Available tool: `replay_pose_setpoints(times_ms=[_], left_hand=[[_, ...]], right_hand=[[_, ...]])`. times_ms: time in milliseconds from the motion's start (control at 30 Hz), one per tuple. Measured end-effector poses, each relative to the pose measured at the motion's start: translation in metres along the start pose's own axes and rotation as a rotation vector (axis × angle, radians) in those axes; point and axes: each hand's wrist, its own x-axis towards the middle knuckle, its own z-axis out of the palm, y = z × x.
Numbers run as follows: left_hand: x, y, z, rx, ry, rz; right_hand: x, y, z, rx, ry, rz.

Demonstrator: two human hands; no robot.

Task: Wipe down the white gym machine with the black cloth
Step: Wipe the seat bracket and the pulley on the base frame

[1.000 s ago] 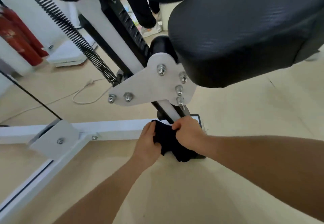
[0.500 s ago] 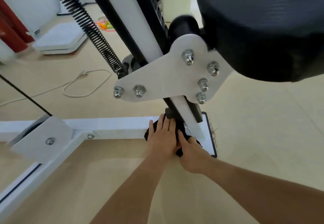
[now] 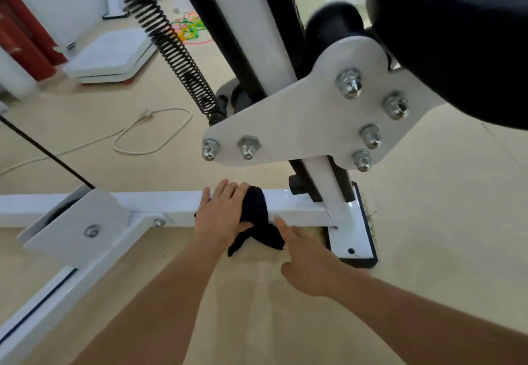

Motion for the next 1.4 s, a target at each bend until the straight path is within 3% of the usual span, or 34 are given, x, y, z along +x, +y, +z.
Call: replay_pose_setpoints(times_ms=[67,167,300,400,567,733,833,967,1033,1200,1267,1400], left_hand=[[0.001,0.013,0.002,-0.01,0.019,-0.029],[0.002,0.058,0.007,-0.008,0.03,-0.026],[-0.004,0.131,0.013,-0.077,0.103,0.101],[-0.008,0.138,0.01,-0.153,0.025,0.129],[-0.019,0.071,0.016,-0.054,0.048,0.038],[-0.042,0.07,0.028,-0.172,0.366,-0.053],[-0.046,0.102,0.027,-0.688,0.363,-0.213],[-0.032,0.146,0.017,-1.405,0.259,-0.729],[-0.026,0.163,0.012,-1.646,0.172,-0.855],[-0.029,0.179,-0.001,-1.824,-0.012,-0.837],[-0.034,0.177,-0.016,-1.858,-0.019,-0.829],[-0.046,0.178,-0.046,-1.937,0.008,-0.818]], right_hand=[[-0.003,0.003,-0.004,0.263,0.015,0.074],[-0.007,0.014,-0.014,0.957,0.079,0.32],[-0.012,0.03,-0.027,1.349,0.152,0.444],[-0.02,0.041,-0.034,1.399,0.253,0.451],[-0.02,0.047,-0.03,1.46,0.353,0.403],[-0.017,0.046,-0.038,1.619,0.525,0.499],[-0.024,0.052,-0.046,1.781,0.54,0.494],[-0.029,0.057,-0.048,1.929,0.57,0.447],[-0.022,0.05,-0.042,1.924,0.596,0.47],[-0.011,0.029,-0.043,1.743,0.58,0.579],[-0.012,0.02,-0.046,1.767,0.599,0.618],[-0.022,0.0,-0.046,1.908,0.59,0.516]])
